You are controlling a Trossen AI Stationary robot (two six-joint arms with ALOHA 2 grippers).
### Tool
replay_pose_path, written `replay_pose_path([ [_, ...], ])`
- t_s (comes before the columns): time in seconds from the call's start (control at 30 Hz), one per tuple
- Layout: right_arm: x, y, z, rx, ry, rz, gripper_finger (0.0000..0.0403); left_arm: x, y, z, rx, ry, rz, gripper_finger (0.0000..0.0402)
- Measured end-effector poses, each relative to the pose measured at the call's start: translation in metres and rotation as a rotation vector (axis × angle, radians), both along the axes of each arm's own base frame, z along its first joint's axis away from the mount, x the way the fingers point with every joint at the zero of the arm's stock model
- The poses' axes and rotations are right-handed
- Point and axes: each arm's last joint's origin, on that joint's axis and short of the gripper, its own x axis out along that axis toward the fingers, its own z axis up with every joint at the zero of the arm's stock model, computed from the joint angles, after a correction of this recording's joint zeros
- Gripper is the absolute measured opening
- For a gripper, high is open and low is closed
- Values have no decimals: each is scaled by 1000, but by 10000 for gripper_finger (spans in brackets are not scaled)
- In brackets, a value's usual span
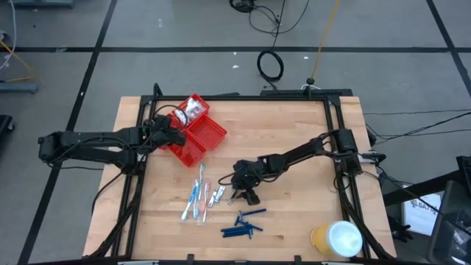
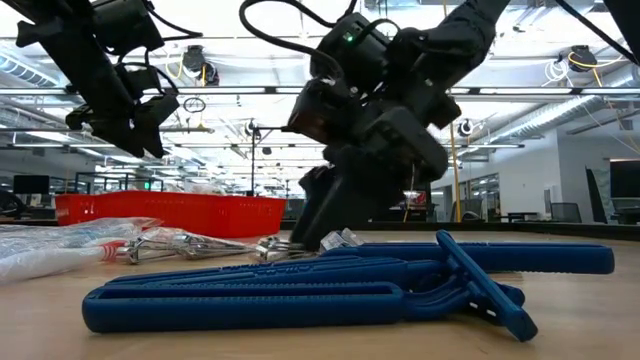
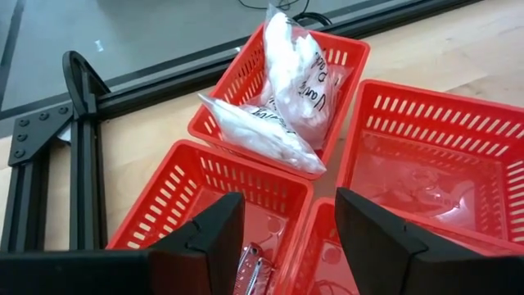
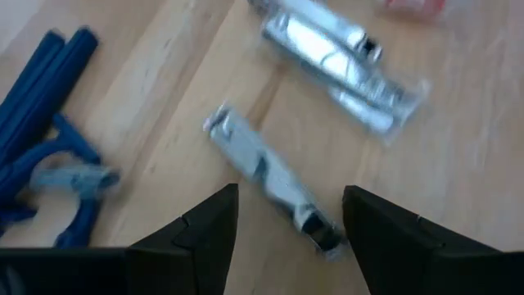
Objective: Pick & Place Travel size toiletries
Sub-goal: Put the right nail cutter into the horizontal left red bin
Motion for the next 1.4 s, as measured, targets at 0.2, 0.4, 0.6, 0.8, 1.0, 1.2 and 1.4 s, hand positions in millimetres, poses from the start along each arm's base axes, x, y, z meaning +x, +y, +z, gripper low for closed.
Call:
replay_pose_path([
  [0.2,-10,0,6,-13,87,-29,208,0,0,0,0,1,0,187],
  [0.4,-5,5,8,-51,12,-6,208,0,0,0,-1,0,0,187],
  [0.6,-3,10,8,-86,-84,19,208,0,0,0,-1,-3,1,186],
  [0.8,-9,4,-1,-118,-92,6,190,1,0,1,1,-15,2,187],
  [1.0,-13,-7,-6,-121,-71,-14,104,1,0,1,0,-17,3,187],
  [1.2,-15,-12,-7,-131,-51,-12,24,1,0,1,1,-16,2,186],
  [1.4,-15,-12,-7,-159,-64,26,25,1,0,1,2,-14,0,187],
])
